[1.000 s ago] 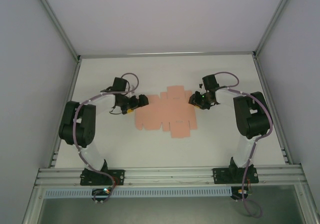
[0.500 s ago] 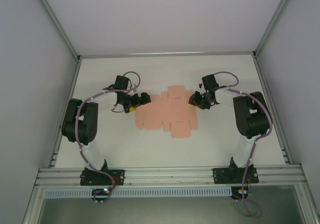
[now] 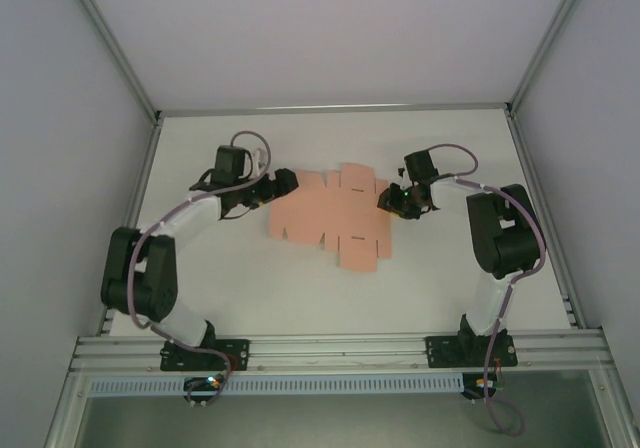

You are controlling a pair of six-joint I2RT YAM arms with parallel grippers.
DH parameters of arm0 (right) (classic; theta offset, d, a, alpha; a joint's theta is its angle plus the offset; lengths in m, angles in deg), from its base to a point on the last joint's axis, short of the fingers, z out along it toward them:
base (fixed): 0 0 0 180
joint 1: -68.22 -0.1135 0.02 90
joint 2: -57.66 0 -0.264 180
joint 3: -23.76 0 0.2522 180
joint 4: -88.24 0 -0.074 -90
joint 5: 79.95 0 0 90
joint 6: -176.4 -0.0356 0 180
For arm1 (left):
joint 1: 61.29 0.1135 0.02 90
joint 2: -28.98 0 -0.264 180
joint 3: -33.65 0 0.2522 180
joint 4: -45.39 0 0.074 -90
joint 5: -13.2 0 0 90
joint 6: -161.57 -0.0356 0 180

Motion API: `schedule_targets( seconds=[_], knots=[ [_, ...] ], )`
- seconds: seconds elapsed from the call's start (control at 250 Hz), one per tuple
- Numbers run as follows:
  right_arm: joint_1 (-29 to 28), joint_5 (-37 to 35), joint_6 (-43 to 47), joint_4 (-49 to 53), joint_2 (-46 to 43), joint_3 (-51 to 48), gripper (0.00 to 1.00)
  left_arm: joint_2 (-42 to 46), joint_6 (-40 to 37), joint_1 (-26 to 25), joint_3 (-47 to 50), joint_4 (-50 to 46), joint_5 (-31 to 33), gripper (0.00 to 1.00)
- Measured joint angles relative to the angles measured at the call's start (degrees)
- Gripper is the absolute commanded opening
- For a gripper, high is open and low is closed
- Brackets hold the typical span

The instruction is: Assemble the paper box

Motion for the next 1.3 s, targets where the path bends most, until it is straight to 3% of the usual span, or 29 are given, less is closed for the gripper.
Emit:
schedule_targets(
  seconds=[0.188, 0.268, 0.331, 0.379, 0.467, 0.611, 0.711, 0.911, 1.298],
  knots=[
    [0.0, 0.8, 0.0, -1.9, -0.5, -1.1, 0.35, 4.6, 2.6, -4.3, 0.8, 6.8, -8.4, 0.74],
    [0.3, 1.5, 0.0, -2.8, -0.5, -1.6, 0.35, 4.0, 4.0, -4.5, 1.7, 8.9, -10.5, 0.62],
    [0.4, 1.9, -0.1, -3.1, -0.5, -1.7, 0.35, 3.0, 4.5, -4.5, 1.7, 9.2, -11.0, 0.45],
    [0.5, 2.0, -0.1, -3.3, -0.5, -1.9, 0.35, 2.5, 4.9, -4.4, 1.7, 8.5, -10.5, 0.37],
    [0.7, 2.4, -0.1, -3.8, -0.6, -2.1, 0.36, 2.6, 3.3, -4.5, 1.6, 5.3, -8.2, 0.34],
    [1.0, 3.4, -0.2, -5.1, -0.9, -3.0, 0.41, 4.8, -0.2, -4.5, 1.5, -2.6, -1.5, 0.09],
    [1.7, 5.8, 0.1, -8.1, -1.8, -4.9, 0.50, 6.5, -1.2, -4.2, 1.7, -3.9, -0.3, 0.00],
    [4.7, 15.5, 0.0, -16.9, -5.4, -12.1, 0.67, 8.0, -0.8, -3.2, 3.7, 0.0, -3.6, 0.00],
    [13.5, 37.0, -5.8, -33.0, -15.8, -20.3, 0.71, 19.1, 2.5, -1.7, 5.5, 11.2, -14.6, 0.00]
  ],
)
